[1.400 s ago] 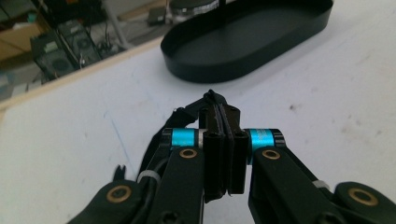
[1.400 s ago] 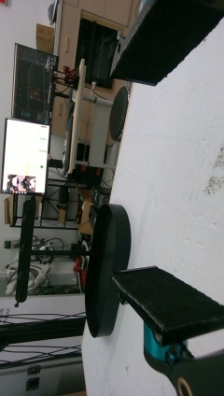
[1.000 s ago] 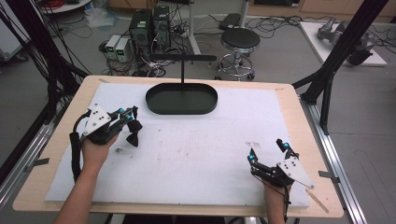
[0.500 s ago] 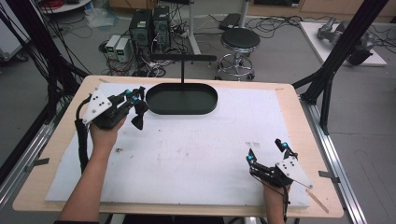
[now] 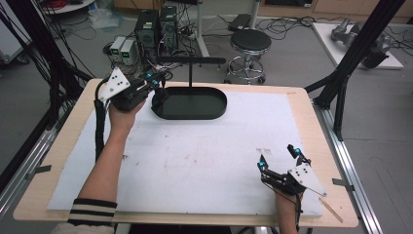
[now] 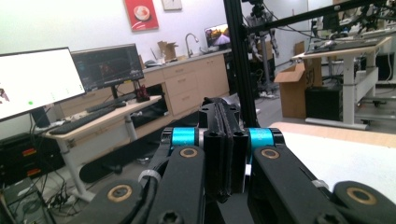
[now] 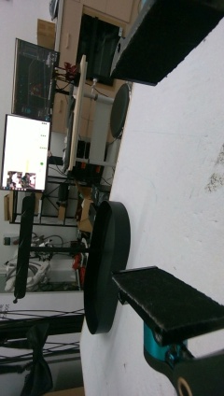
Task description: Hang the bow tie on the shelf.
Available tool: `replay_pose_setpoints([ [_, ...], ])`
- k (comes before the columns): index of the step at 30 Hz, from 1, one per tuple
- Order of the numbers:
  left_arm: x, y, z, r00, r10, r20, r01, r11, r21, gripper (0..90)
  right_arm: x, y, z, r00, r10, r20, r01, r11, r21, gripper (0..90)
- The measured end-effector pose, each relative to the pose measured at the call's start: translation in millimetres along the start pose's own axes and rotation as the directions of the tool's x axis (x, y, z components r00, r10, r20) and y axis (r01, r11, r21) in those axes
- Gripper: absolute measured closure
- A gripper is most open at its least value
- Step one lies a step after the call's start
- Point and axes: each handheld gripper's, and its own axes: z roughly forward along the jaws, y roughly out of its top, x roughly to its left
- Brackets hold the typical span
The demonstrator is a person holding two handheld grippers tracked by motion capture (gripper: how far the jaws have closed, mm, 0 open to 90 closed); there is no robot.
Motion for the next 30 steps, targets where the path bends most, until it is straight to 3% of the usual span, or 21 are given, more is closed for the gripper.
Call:
replay_pose_setpoints([
  [7, 21.3, -6.3, 25.0, 0.9998, -0.02, 0.001, 0.02, 0.9994, 0.027, 88.4, -0.7, 0.4, -0.1, 1.0, 0.005, -0.005, -0.005, 1.0, -0.009, 3.7],
  [20, 54.0, -12.4, 56.1, 0.9983, -0.014, -0.057, 0.019, 0.9966, 0.081, 88.4, -0.4, 0.9, -1.9, 0.9998, 0.015, -0.011, -0.015, 1.0, -0.013, 3.7],
  [25, 65.4, -16.3, 58.8, 0.9951, -0.013, -0.098, 0.022, 0.9954, 0.094, 88.4, -0.7, 0.6, -3.1, 0.9999, 0.014, -0.01, -0.014, 1.0, -0.011, 3.7],
  [30, 74.8, -24.1, 58.2, 0.9862, -0.012, -0.165, 0.03, 0.9938, 0.107, 88.4, 0.8, 0.3, -2.5, 0.9999, 0.011, -0.011, -0.011, 1.0, -0.008, 3.7],
])
